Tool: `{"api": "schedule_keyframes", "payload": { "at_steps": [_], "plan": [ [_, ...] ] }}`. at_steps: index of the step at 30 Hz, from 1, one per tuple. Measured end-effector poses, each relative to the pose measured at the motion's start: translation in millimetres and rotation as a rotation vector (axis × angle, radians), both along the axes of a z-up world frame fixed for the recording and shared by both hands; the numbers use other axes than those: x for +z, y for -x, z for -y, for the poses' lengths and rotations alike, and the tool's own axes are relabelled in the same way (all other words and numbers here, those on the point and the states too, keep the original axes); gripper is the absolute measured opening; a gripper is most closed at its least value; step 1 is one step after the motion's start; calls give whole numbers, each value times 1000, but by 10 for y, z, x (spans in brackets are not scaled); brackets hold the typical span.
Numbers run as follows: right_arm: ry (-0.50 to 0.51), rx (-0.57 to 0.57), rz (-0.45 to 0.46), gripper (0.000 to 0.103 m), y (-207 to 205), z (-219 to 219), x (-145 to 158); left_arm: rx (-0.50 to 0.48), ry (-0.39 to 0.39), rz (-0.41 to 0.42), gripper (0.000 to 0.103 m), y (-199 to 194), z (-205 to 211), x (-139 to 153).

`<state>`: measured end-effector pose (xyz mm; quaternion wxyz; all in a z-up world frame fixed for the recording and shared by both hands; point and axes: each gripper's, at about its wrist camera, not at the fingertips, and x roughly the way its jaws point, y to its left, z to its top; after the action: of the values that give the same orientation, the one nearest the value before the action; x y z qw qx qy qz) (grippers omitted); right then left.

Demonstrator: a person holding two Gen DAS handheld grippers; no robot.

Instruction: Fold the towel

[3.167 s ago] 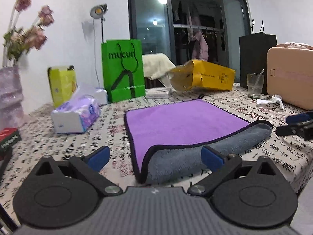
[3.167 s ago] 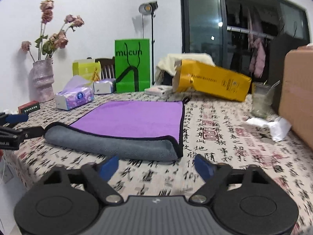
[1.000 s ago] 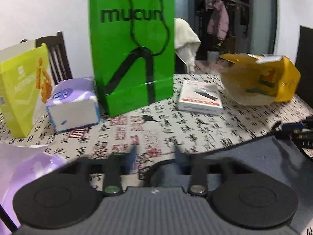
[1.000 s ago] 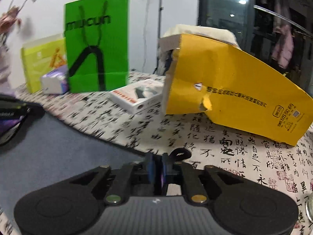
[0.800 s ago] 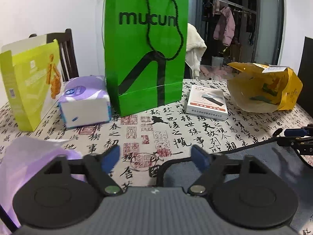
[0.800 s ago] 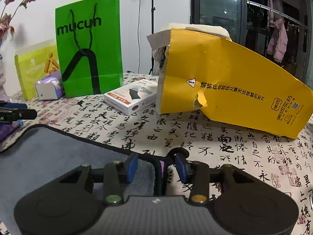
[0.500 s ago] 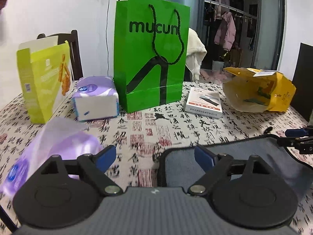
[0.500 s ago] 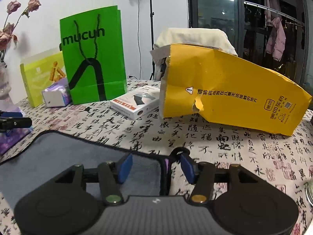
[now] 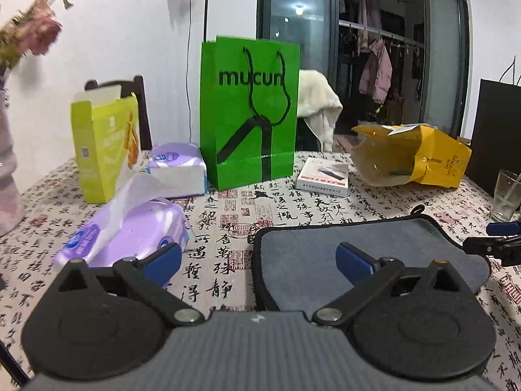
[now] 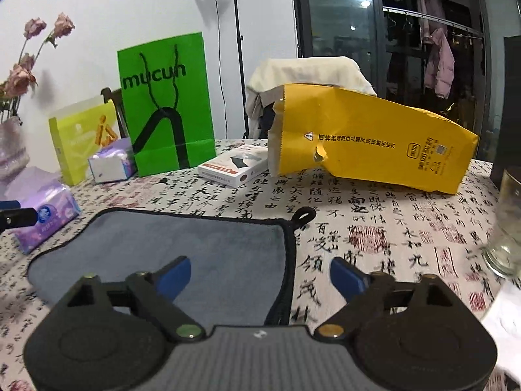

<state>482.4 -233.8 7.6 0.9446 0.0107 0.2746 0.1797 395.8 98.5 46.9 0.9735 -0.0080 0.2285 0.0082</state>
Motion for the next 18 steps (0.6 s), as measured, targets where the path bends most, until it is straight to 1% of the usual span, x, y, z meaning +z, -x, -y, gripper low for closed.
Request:
{"api": "schedule_keyframes", "payload": {
  "at_steps": [9,18],
  "plan": [
    [-27,9,32,103,614,66,132,-15,-4,42,103,521,165,83],
    [-10,3,67,103,1191,84,218,-11,10,72,103,1018,209,134]
  ]
}}
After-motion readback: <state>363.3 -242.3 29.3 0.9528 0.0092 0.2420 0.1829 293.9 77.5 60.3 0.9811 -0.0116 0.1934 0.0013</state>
